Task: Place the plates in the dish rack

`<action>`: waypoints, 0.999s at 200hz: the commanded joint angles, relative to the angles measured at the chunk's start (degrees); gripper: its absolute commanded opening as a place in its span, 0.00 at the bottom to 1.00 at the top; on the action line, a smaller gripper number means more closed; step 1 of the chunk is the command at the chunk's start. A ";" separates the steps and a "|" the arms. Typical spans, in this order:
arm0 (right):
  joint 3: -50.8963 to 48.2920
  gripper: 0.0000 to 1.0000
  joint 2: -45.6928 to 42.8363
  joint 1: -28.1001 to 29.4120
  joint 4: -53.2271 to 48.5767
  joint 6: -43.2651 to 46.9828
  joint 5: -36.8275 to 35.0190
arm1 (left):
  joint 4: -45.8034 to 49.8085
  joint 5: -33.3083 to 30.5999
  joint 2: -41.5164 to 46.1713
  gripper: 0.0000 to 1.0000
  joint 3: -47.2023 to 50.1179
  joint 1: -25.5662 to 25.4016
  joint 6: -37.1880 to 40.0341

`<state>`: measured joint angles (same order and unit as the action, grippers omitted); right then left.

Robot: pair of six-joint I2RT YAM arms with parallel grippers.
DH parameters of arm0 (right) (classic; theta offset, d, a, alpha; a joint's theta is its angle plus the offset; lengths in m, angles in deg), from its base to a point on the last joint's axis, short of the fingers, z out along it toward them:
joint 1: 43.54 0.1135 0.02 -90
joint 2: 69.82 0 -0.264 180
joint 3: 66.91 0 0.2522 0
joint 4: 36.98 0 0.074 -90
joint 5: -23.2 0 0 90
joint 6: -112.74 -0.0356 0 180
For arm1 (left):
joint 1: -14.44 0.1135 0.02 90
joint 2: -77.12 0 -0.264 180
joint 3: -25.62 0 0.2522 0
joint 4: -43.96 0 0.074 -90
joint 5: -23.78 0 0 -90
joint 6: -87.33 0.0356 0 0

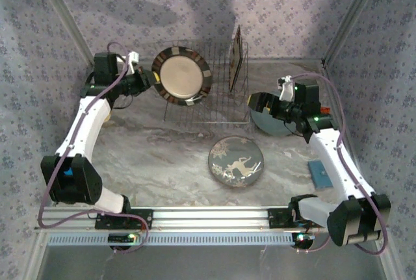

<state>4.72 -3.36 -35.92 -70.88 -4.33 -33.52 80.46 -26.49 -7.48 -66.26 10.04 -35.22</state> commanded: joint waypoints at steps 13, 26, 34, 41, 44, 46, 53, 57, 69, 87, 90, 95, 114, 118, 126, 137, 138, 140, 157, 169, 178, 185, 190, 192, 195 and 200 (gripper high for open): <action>1.98 0.99 4.16 -1.29 3.41 1.05 11.14 | -11.66 9.00 -0.41 0.00 -3.37 -2.00 0.97; 2.16 1.00 5.79 -1.29 4.14 1.20 13.05 | -12.98 10.85 -1.11 0.00 -3.09 -2.53 0.75; 2.45 1.00 6.66 -1.29 4.42 1.23 13.84 | -13.48 11.52 -1.53 0.00 -3.01 -2.84 0.65; 2.60 1.00 7.30 -1.14 4.79 1.32 14.21 | -13.56 12.14 -1.84 0.00 -3.03 -3.13 0.65; 2.65 1.00 7.60 -1.07 5.03 1.32 14.33 | -13.67 12.52 -2.07 0.00 -3.08 -3.15 0.65; 2.66 1.00 7.74 -1.04 5.22 1.32 14.46 | -13.75 12.67 -2.17 0.00 -3.08 -3.31 0.65; 2.84 1.00 8.32 -0.87 5.74 1.34 14.58 | -13.78 13.21 -2.53 0.00 -3.17 -3.57 0.65; 2.94 1.00 8.67 -0.75 6.01 1.32 14.54 | -13.78 13.55 -2.65 0.00 -3.25 -3.76 0.73; 3.34 1.00 9.76 -0.39 6.98 1.07 14.94 | -13.60 14.52 -3.04 0.00 -3.52 -4.28 1.08; 4.11 0.98 11.75 0.18 9.10 0.38 15.47 | -13.22 15.68 -3.66 0.00 -3.95 -5.12 1.81; 4.25 0.98 12.09 0.22 9.40 0.32 15.61 | -13.10 15.74 -3.72 0.00 -4.04 -5.31 1.87; 4.57 0.97 12.62 0.28 9.97 0.10 15.87 | -12.88 15.98 -3.96 0.00 -4.13 -5.53 2.10; 6.10 0.93 14.49 0.79 10.89 -0.09 15.87 | -11.95 16.39 -4.34 0.00 -4.47 -6.21 2.75; 6.42 0.93 14.80 0.93 11.01 -0.06 15.79 | -11.89 16.42 -4.35 0.00 -4.46 -6.30 2.76; 7.10 0.92 15.42 1.20 11.43 -0.07 15.69 | -11.84 16.34 -4.35 0.00 -4.36 -6.49 2.87; 8.13 0.91 16.57 1.37 11.62 0.08 15.55 | -11.93 16.48 -4.20 0.00 -4.12 -6.71 2.85; 8.22 0.91 16.72 1.40 11.62 0.09 15.52 | -11.93 16.46 -4.19 0.00 -4.13 -6.74 2.85; 8.45 0.91 16.87 1.41 11.68 0.13 15.51 | -11.93 16.49 -4.24 0.00 -4.07 -6.80 2.85; 9.97 0.91 18.80 1.98 11.02 0.53 14.80 | -12.28 16.69 -4.00 0.00 -3.63 -7.02 2.59; 12.44 0.91 19.96 2.48 10.58 0.99 14.01 | -12.20 16.74 -3.94 0.00 -3.47 -7.28 2.59; 13.15 0.91 20.74 2.87 10.81 0.92 14.01 | -12.15 16.90 -3.83 0.00 -3.37 -7.46 2.67; 13.76 0.91 21.35 3.24 11.20 0.80 14.24 | -12.02 16.88 -3.76 0.00 -3.35 -7.49 2.77; 14.12 0.91 21.79 3.41 11.50 0.71 14.55 | -11.89 16.93 -3.80 0.00 -3.35 -7.46 2.85; 14.25 0.91 21.96 3.51 11.63 0.64 14.67 | -11.86 16.91 -3.79 0.00 -3.35 -7.48 2.85; 14.47 0.91 22.18 3.67 11.66 0.64 14.77 | -11.82 16.95 -3.80 0.00 -3.31 -7.46 2.85; 14.84 0.91 22.61 3.84 11.76 0.57 14.80 | -11.77 17.08 -3.65 0.00 -3.30 -7.46 2.85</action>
<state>16.24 17.49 -33.19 -60.46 -4.39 -19.45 74.36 -15.59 -13.14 -66.33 3.02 -33.06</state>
